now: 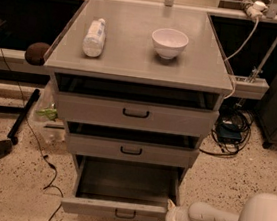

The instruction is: Open bottom drawer

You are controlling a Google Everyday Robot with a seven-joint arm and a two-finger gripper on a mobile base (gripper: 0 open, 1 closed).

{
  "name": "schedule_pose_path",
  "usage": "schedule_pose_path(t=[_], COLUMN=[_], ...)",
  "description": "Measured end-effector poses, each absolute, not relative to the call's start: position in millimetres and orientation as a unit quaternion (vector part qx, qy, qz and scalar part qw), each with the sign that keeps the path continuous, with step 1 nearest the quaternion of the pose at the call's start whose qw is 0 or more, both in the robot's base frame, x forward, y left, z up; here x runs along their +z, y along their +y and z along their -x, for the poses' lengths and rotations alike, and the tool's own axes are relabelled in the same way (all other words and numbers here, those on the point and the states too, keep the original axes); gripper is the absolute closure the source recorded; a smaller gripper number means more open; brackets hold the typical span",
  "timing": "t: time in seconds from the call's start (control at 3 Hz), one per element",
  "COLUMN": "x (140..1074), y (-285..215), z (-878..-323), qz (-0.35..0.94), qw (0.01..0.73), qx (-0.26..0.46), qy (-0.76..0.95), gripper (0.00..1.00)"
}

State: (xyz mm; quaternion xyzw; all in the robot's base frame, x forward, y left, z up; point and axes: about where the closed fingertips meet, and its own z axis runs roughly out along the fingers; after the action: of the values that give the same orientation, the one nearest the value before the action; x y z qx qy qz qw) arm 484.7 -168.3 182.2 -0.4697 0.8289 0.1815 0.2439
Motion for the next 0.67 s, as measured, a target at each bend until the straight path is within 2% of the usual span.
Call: schedule_pose_path(t=[0.33, 0.67], x=[179.3, 174.9], y=[-168.0, -174.2], z=[-480.1, -468.1], qz=[0.474, 0.470], qw=[0.238, 0.236], qx=[0.193, 0.206], qy=[0.826, 0.825], gripper=[0.00, 0.19])
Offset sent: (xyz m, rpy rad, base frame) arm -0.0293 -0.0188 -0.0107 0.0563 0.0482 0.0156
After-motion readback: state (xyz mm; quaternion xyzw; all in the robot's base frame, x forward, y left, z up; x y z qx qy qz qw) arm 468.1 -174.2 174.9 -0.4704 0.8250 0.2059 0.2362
